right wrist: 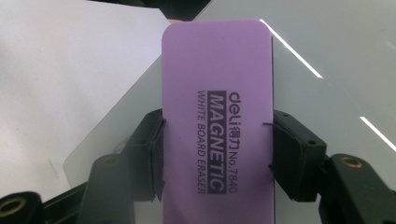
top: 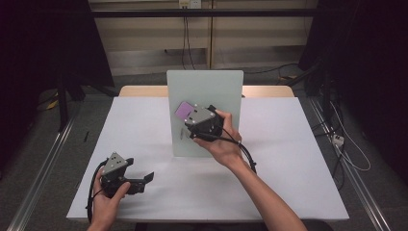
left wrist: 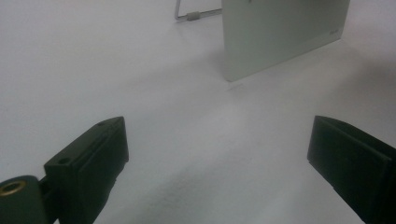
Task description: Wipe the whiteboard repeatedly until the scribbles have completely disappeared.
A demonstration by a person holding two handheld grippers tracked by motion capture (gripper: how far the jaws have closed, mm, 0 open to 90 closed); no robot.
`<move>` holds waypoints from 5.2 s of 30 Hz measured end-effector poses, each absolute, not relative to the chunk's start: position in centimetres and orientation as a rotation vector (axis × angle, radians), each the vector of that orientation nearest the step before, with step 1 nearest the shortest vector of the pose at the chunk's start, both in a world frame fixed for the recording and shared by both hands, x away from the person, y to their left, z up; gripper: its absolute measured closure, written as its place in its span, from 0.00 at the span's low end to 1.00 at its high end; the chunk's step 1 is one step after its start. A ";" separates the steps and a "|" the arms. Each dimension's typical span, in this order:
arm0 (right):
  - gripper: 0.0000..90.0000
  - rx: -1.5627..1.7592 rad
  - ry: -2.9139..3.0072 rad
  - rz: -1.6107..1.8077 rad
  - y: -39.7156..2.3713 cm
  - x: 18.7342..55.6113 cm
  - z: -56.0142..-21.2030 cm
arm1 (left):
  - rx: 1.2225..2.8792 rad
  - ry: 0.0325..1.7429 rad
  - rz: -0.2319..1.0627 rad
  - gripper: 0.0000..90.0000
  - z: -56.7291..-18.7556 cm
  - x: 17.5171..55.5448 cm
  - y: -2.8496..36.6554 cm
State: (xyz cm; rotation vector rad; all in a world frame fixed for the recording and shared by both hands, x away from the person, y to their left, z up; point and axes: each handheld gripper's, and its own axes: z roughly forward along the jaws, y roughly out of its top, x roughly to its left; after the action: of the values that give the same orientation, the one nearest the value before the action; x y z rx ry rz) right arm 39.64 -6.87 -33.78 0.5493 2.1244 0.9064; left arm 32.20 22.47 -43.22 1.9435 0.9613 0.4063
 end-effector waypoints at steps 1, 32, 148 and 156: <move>0.47 0.544 2.130 0.899 -6.8 39.6 -34.0 | 1.941 0.964 0.405 0.06 -43.2 32.2 22.4; 0.46 0.447 2.327 0.812 -3.9 37.6 -41.1 | 1.943 0.964 0.407 0.06 -43.2 32.2 22.4; 0.46 0.621 2.185 1.012 -11.2 38.1 -35.7 | 1.940 0.991 0.380 0.06 -43.8 32.4 22.6; 0.46 0.602 2.207 1.065 -11.5 37.5 -35.7 | 1.928 0.992 0.387 0.06 -43.7 32.3 22.6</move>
State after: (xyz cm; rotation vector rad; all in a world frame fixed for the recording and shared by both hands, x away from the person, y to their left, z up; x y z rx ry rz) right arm 37.47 -11.52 -35.71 0.6020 2.2070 1.0650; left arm 32.31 22.64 -43.69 1.9277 0.9921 0.3869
